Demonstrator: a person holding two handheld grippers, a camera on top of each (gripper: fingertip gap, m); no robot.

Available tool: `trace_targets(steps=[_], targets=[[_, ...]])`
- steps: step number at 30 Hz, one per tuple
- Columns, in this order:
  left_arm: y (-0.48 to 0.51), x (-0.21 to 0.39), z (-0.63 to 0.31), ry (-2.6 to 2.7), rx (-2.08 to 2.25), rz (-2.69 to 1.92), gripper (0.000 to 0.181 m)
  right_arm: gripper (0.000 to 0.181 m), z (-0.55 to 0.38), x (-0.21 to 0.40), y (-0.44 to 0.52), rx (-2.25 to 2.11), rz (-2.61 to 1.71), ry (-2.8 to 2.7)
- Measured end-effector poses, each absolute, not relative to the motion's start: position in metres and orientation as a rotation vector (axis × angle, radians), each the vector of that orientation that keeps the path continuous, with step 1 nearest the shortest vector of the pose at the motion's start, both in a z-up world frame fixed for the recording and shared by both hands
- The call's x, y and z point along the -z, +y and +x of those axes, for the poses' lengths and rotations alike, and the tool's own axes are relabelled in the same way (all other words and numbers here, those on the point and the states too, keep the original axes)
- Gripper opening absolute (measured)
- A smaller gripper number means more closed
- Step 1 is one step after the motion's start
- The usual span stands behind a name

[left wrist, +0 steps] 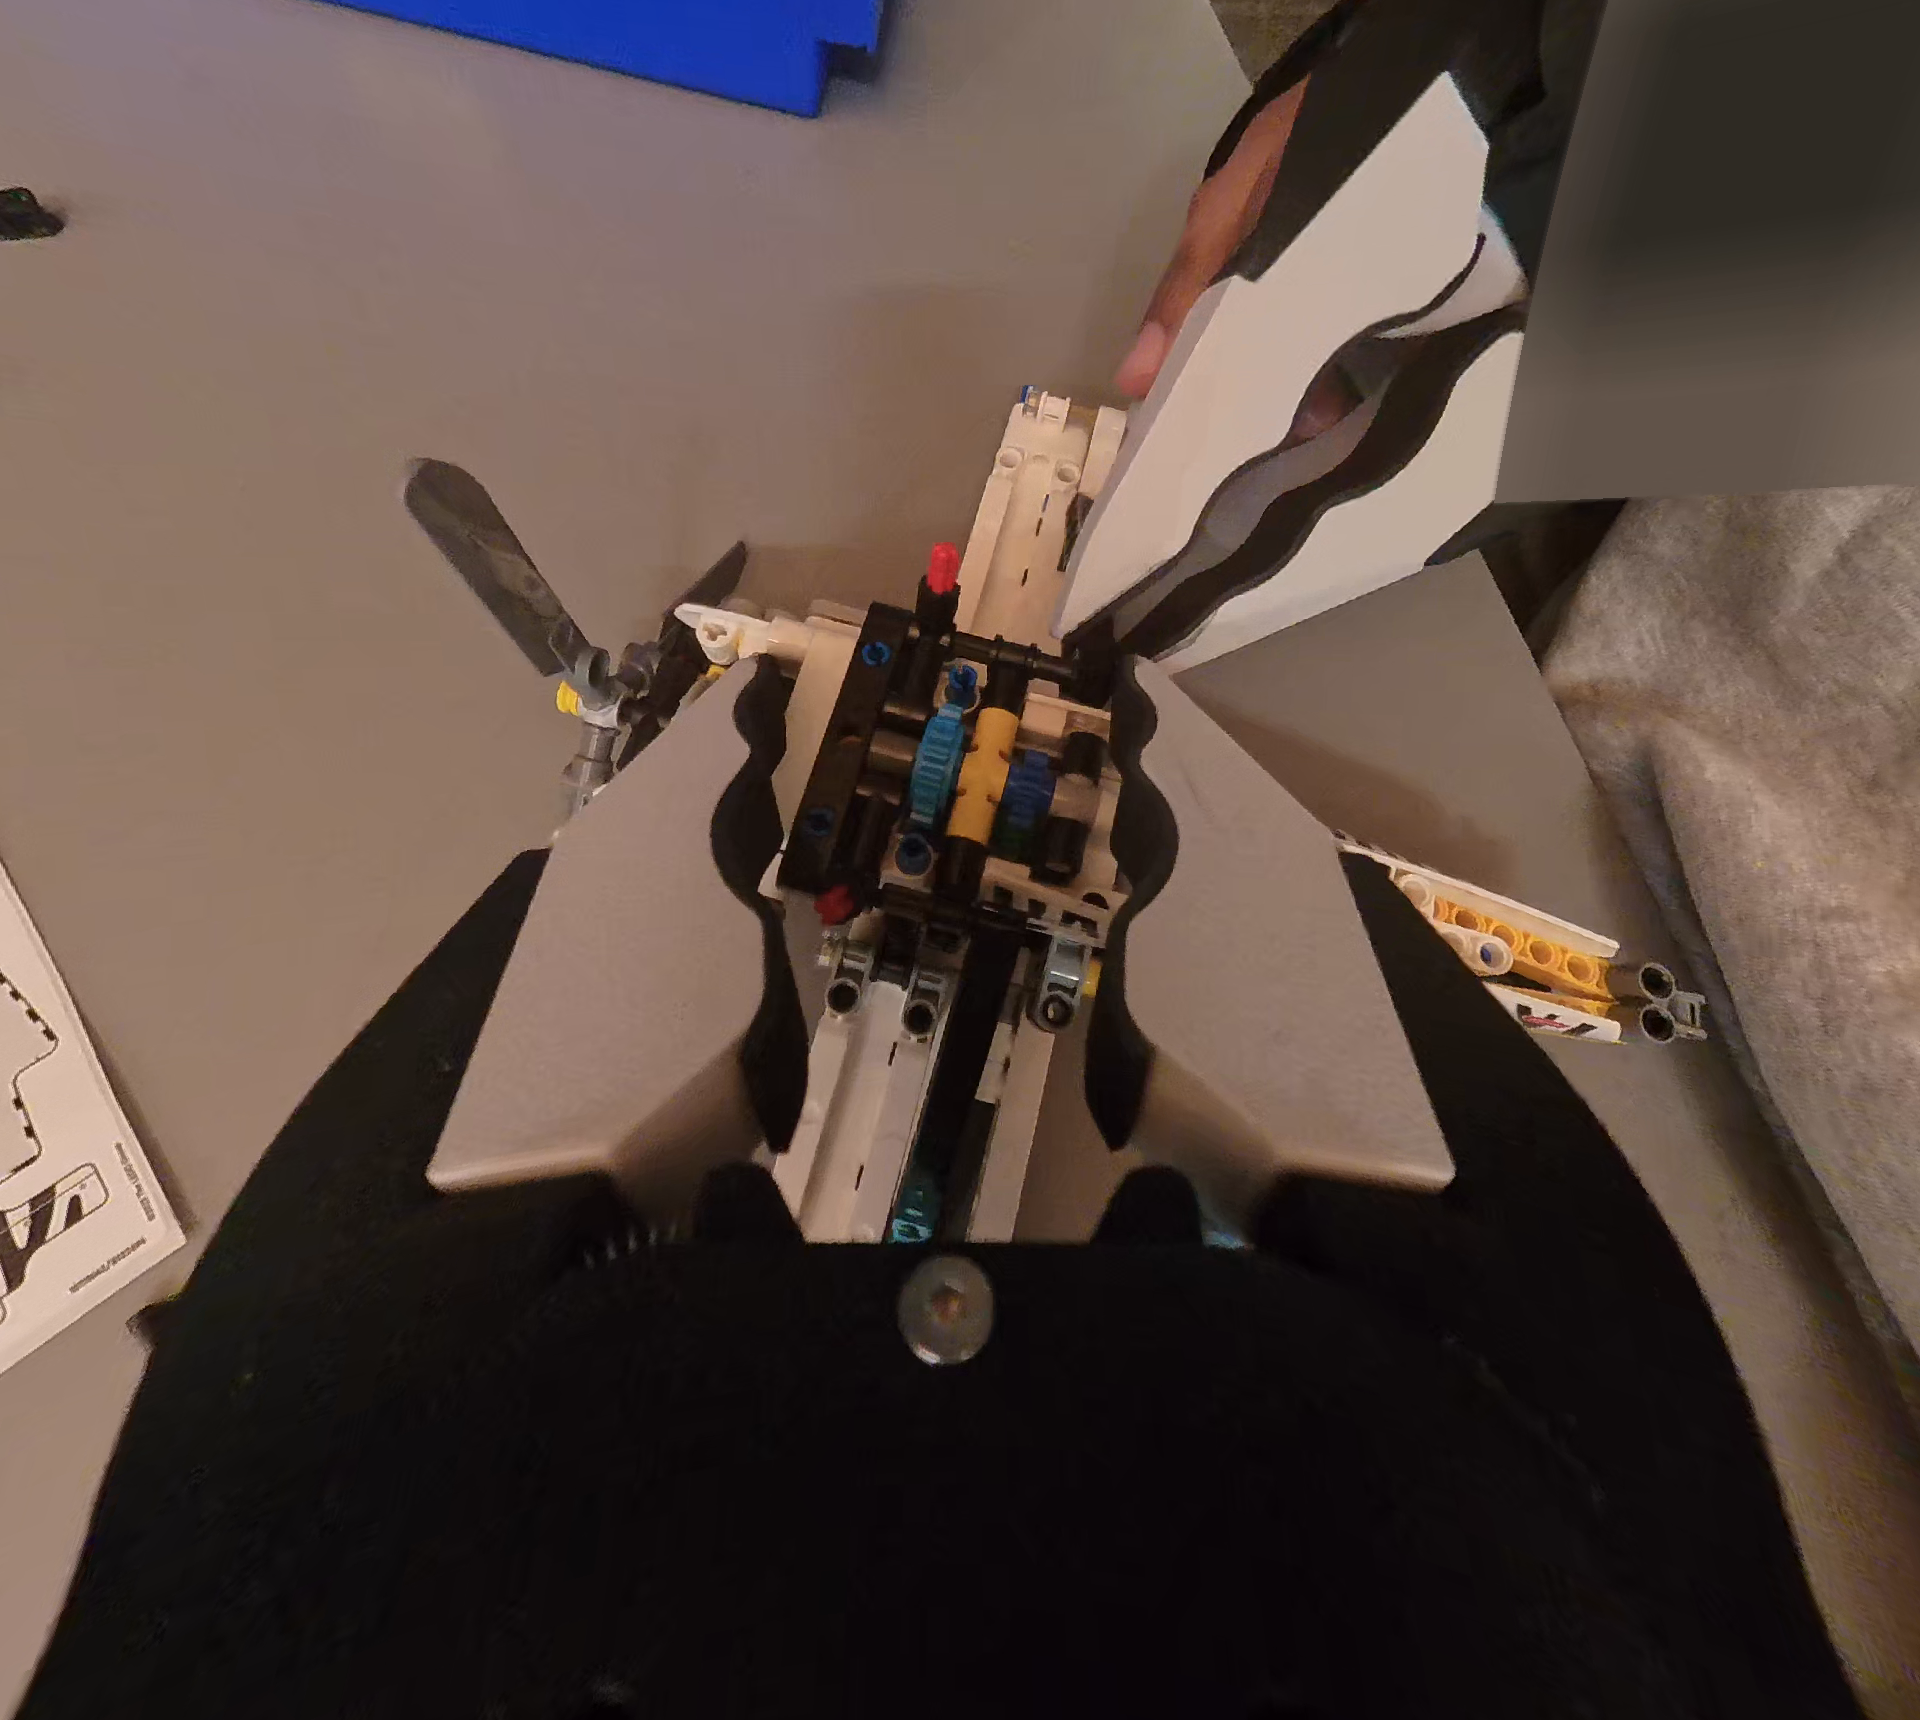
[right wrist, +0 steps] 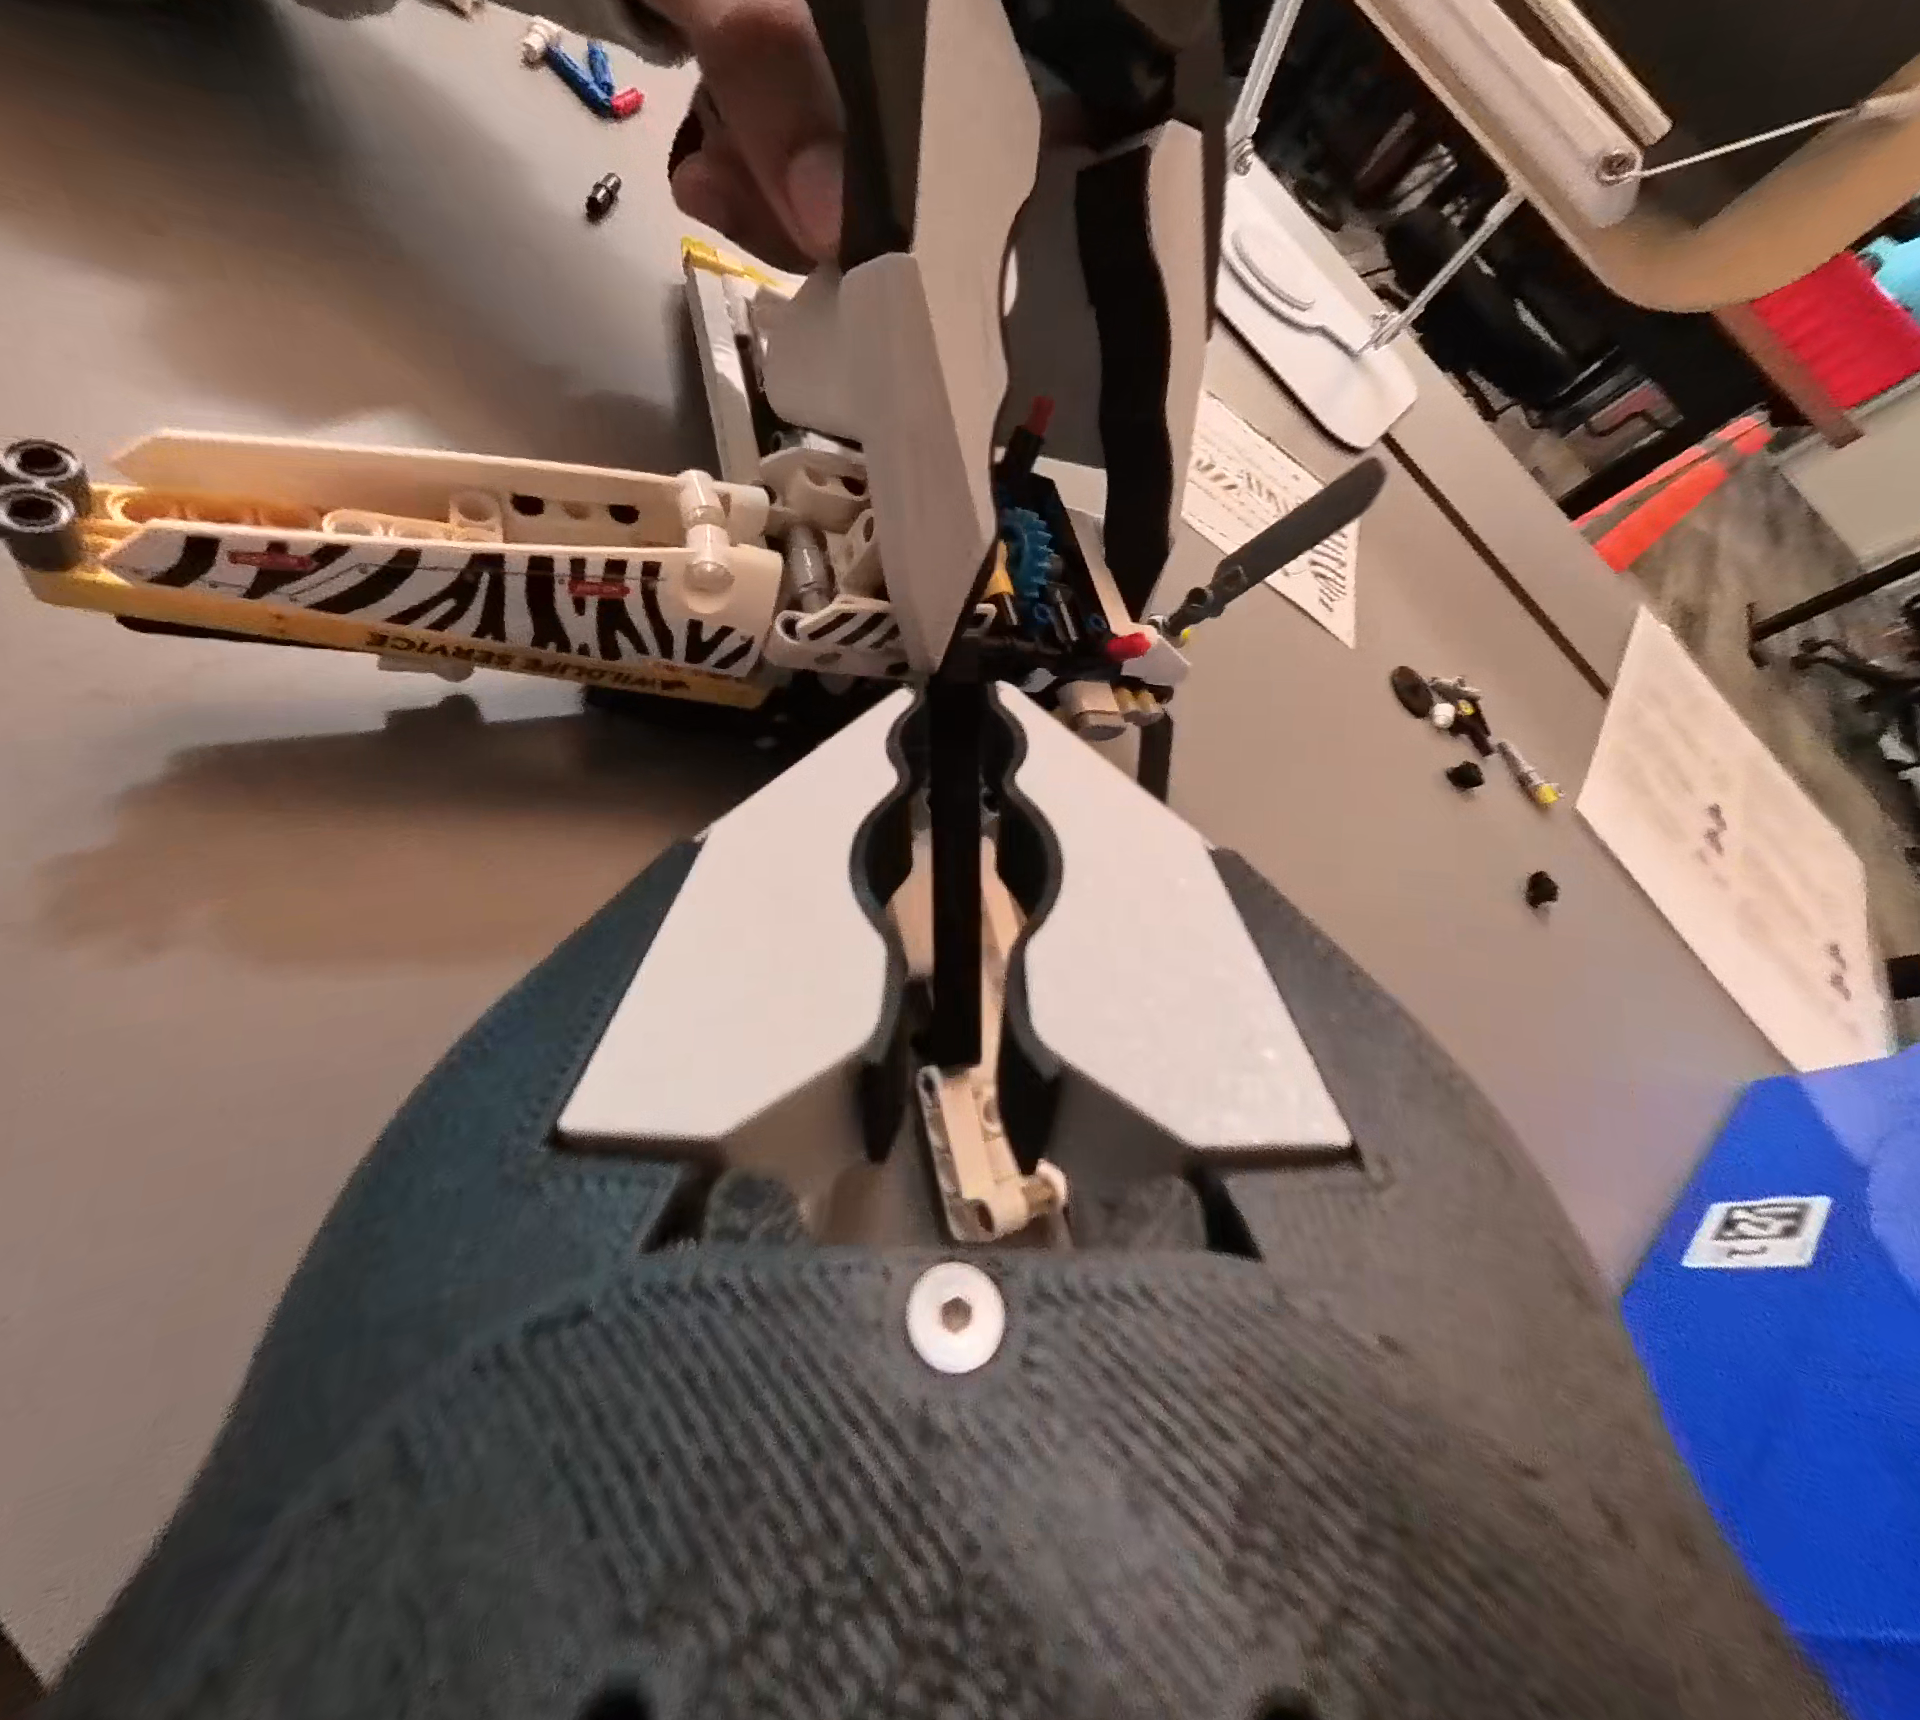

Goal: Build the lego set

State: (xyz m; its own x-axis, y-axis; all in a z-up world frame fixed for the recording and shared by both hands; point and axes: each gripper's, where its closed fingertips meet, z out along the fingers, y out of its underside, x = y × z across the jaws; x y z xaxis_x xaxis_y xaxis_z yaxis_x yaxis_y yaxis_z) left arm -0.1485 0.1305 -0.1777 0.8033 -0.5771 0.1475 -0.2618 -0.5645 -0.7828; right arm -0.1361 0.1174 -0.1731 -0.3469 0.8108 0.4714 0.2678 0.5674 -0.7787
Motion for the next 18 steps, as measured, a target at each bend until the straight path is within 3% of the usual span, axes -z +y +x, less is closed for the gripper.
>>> trace_targets(steps=[9,18], targets=[[0.1294,0.1771,-0.1480,0.633,0.498,-2.165,0.065,0.006,-0.1321,0.1701,0.1135,-1.222,-1.162,-1.867],[0.1278,0.1775,-0.1468,0.646,0.511,-2.145,0.065,0.006,-0.1316,0.1694,0.1121,-1.427,-1.274,-1.895]])
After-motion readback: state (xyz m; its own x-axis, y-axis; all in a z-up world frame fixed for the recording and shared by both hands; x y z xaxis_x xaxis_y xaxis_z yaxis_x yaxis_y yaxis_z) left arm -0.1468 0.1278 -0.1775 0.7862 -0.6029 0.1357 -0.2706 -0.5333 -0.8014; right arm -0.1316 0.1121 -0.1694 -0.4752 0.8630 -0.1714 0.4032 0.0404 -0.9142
